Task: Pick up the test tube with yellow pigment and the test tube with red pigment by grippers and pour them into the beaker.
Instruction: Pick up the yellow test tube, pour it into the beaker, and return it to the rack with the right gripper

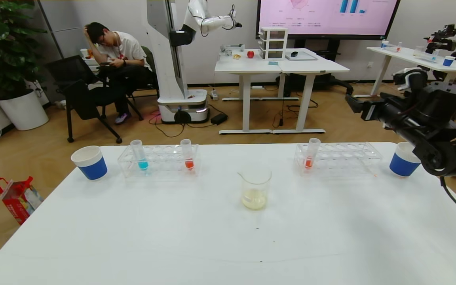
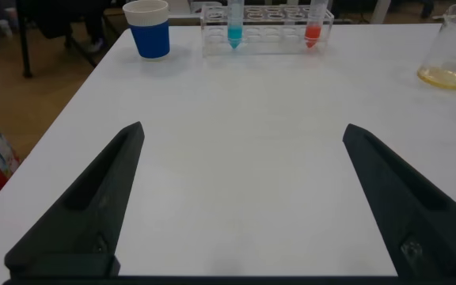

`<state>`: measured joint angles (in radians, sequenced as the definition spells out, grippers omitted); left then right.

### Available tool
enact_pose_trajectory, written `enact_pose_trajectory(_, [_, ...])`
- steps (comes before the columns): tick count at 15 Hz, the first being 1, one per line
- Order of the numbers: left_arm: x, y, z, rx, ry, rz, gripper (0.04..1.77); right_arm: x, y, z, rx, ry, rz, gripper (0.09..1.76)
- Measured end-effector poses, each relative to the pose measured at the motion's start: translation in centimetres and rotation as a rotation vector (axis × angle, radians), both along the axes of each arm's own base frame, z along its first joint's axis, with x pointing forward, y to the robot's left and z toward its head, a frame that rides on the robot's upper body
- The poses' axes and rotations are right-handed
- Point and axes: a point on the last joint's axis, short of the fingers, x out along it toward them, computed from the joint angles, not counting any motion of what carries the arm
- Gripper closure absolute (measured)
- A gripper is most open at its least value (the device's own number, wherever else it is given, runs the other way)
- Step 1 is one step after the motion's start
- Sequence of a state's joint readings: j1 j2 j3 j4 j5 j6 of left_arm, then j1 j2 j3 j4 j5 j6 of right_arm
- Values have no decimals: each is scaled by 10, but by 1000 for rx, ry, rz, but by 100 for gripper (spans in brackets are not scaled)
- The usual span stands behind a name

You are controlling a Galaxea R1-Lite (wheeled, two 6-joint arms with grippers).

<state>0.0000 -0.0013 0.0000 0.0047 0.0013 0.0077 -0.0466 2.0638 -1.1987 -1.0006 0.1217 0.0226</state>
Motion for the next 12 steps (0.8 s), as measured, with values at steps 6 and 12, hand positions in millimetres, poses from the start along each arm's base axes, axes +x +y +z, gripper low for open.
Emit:
enact_pose_trajectory(6, [0,0,0,0,0,0,6,-77,21,53,-2,-103,51,12])
enact_pose_trajectory(12, [0,0,0,0,0,0,6,-213,27,102,-15,-305,80,12])
